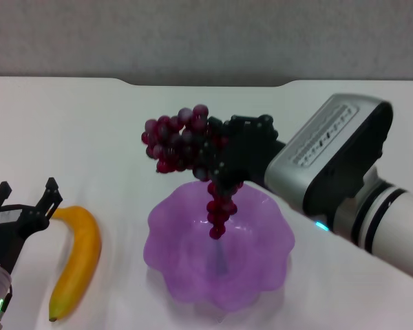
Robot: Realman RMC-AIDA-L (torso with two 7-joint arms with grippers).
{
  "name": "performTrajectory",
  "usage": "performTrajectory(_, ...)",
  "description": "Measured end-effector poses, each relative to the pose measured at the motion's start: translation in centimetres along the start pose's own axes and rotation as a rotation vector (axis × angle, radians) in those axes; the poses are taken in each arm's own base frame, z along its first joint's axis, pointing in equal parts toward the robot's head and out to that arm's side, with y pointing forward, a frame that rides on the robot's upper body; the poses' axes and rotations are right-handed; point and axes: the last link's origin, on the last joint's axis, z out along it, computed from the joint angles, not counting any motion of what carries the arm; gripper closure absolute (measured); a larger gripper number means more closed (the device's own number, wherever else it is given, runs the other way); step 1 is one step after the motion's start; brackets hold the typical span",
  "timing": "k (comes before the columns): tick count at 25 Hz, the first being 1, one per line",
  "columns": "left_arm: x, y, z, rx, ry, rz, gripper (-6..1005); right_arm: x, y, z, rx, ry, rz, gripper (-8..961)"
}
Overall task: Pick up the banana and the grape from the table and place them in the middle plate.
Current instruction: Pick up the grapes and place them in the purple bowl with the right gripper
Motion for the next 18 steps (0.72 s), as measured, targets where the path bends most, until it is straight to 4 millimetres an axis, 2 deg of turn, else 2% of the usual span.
performTrajectory(8,0.0,-0.1,0.0,0.005,0.0,0.0,106,2.3,1.1,-0.5,0.021,0.013,0.004,697)
performTrajectory(18,-0.2,-0.4,0.0,0.012,-0.007,0.006,106,5.3,1.1,-0.7,0.035,0.084,0.019,702)
